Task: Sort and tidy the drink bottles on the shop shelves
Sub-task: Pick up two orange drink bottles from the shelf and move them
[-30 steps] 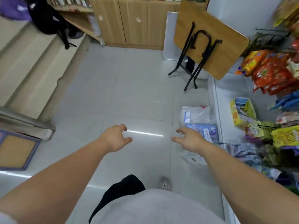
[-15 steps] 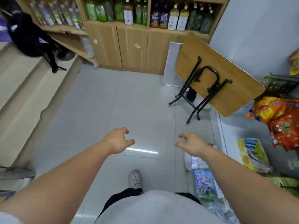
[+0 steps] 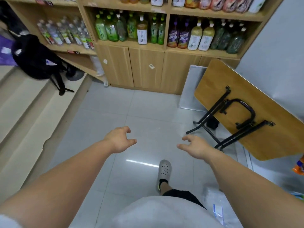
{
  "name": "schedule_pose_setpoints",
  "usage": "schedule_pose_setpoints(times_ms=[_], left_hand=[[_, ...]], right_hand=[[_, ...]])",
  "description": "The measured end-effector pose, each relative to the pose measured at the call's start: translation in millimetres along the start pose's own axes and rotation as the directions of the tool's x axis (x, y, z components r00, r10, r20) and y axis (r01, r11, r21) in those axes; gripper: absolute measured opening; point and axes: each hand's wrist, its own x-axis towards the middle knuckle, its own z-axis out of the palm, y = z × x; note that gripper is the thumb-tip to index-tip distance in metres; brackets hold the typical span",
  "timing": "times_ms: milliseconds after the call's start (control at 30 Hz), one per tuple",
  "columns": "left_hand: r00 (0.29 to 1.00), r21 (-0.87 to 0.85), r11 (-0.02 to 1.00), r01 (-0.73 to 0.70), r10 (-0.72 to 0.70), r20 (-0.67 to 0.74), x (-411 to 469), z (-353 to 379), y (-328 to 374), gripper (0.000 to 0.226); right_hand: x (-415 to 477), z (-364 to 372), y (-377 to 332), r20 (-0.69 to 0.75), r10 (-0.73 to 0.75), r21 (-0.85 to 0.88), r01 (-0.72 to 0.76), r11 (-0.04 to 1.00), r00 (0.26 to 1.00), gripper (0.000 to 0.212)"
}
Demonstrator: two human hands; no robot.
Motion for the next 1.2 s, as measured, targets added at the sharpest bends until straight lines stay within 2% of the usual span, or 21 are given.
schedule_pose_setpoints(times_ms=[200, 400, 533, 767, 1000, 1200], left_hand=[[0.999, -0.05, 0.998, 0.046, -0.046, 0.004, 101, -69, 32, 0.066], [0.998, -0.083, 0.995, 0.055, -0.057, -0.016, 195, -134, 52, 0.066], [1.0, -0.051, 0.999, 0.011, -0.011, -0.016, 270, -175, 53, 0.068], [0.995, -0.035, 0.995, -0.093, 0.094, 0.029, 405, -265, 51, 0.068], [0.982, 0.009, 0.984, -0.176, 0.175, 0.067, 507, -359, 58, 0.07], [0.976, -0.01, 0.98, -0.201, 0.201, 0.08, 568, -397, 81, 0.072]], right_hand=[[110, -86, -55, 0.051, -0.037, -0.038, 0.039, 0.999, 0.998, 0.063], [201, -154, -103, 0.024, -0.039, -0.032, 0.04, 0.999, 0.999, 0.064], [260, -181, -134, 0.031, -0.011, -0.034, 0.012, 0.999, 0.999, 0.062], [353, -224, -220, -0.063, 0.038, 0.001, -0.038, 0.999, 0.997, 0.062], [427, -263, -303, -0.107, 0.053, 0.017, -0.052, 0.999, 0.993, 0.063], [483, -295, -335, -0.124, 0.044, 0.066, -0.036, 0.997, 0.991, 0.066]])
